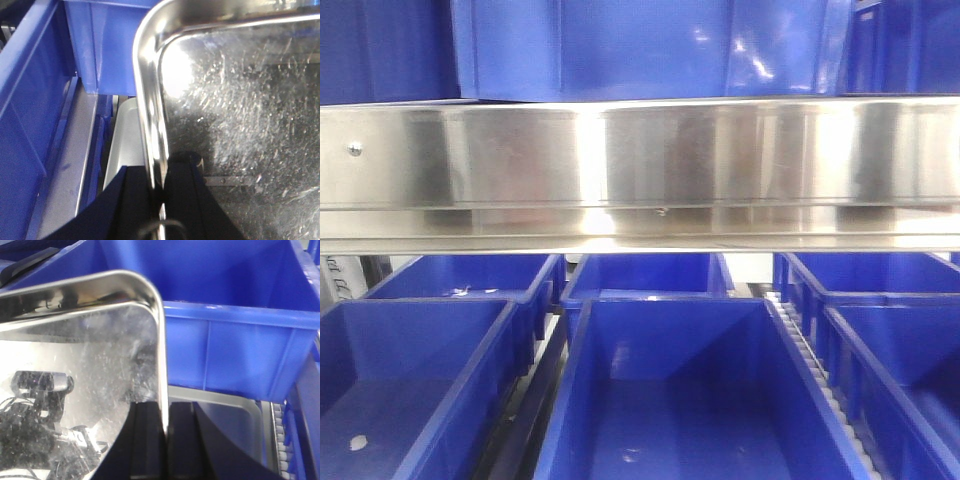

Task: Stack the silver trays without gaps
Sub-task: 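Move the held tray over the larger silver tray on the shelf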

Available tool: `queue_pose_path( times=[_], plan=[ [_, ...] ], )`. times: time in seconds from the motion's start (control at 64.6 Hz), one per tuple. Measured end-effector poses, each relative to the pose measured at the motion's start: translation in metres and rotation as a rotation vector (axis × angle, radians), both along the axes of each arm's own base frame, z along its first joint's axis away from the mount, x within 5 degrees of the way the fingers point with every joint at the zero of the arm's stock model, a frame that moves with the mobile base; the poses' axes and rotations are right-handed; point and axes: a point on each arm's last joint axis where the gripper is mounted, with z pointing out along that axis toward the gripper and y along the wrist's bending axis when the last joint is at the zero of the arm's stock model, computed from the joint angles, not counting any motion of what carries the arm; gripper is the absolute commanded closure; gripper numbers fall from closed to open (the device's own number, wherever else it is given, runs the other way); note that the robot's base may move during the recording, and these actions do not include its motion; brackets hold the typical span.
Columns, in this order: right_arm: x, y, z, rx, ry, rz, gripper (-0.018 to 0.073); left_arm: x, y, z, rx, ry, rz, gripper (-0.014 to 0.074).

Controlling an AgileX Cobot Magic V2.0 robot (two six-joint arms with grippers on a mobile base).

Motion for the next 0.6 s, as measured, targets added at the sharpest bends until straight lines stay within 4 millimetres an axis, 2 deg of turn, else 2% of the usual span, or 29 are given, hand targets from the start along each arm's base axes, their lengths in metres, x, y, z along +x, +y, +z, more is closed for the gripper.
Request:
queue_pose_path(
  times=[0.604],
  plan=[
    [0.0000, 0.0000, 0.0000, 0.000, 0.000, 0.000, 0.0626, 0.0000, 0.0000, 0.0000, 0.000, 0.000, 0.000, 0.0613]
  ],
)
